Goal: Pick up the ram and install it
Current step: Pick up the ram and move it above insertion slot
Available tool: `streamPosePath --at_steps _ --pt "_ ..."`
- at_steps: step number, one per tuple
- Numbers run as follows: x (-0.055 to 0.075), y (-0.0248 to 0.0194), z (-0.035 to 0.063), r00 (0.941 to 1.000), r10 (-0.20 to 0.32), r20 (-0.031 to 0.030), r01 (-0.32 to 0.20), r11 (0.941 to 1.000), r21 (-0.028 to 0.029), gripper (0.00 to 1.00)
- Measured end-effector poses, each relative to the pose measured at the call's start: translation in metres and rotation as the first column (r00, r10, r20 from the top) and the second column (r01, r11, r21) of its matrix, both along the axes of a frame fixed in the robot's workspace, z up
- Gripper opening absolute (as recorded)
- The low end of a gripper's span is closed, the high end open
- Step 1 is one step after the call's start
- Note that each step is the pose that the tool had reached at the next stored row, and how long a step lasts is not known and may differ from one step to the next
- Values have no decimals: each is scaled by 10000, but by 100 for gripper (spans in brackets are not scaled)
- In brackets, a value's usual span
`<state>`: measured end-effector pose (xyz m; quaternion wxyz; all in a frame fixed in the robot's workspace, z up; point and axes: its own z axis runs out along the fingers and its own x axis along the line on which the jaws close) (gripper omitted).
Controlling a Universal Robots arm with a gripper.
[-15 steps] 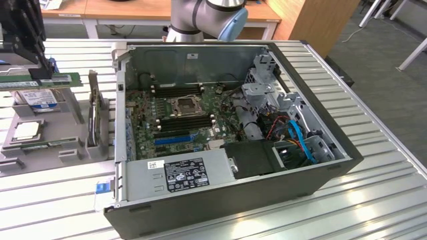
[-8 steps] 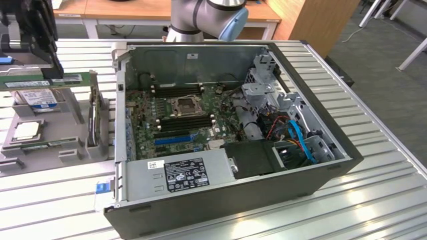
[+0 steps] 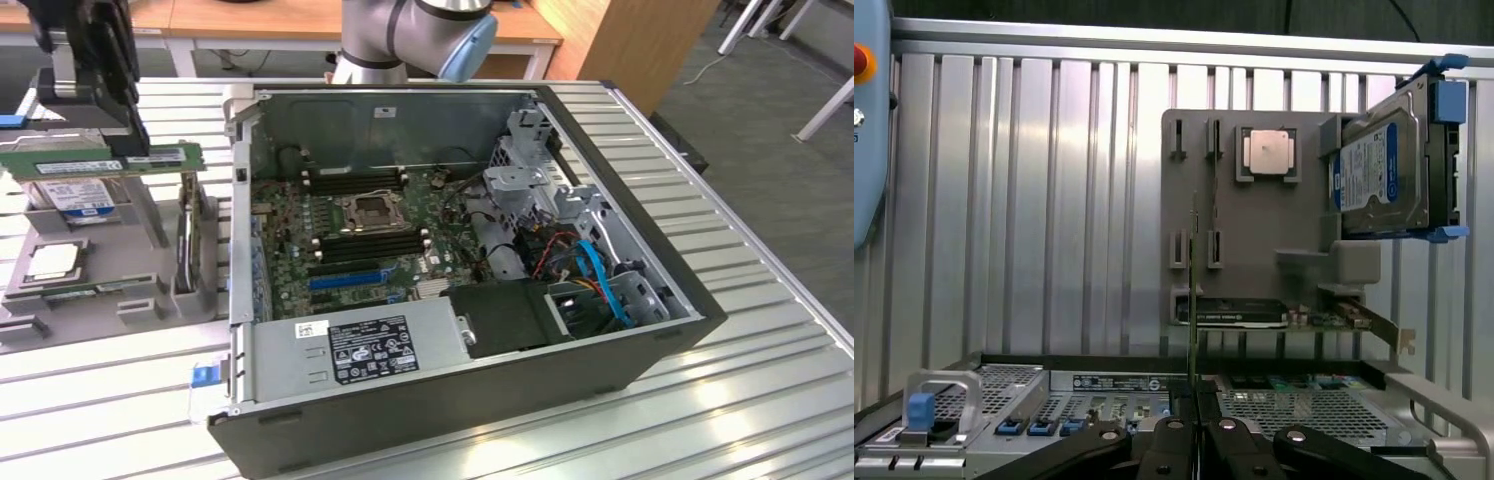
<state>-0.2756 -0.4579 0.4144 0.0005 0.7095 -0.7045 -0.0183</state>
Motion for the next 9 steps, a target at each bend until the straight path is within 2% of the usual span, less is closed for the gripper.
streamPosePath --at_steps 9 --pt "178 0 0 10000 3 0 -3 10000 0 11"
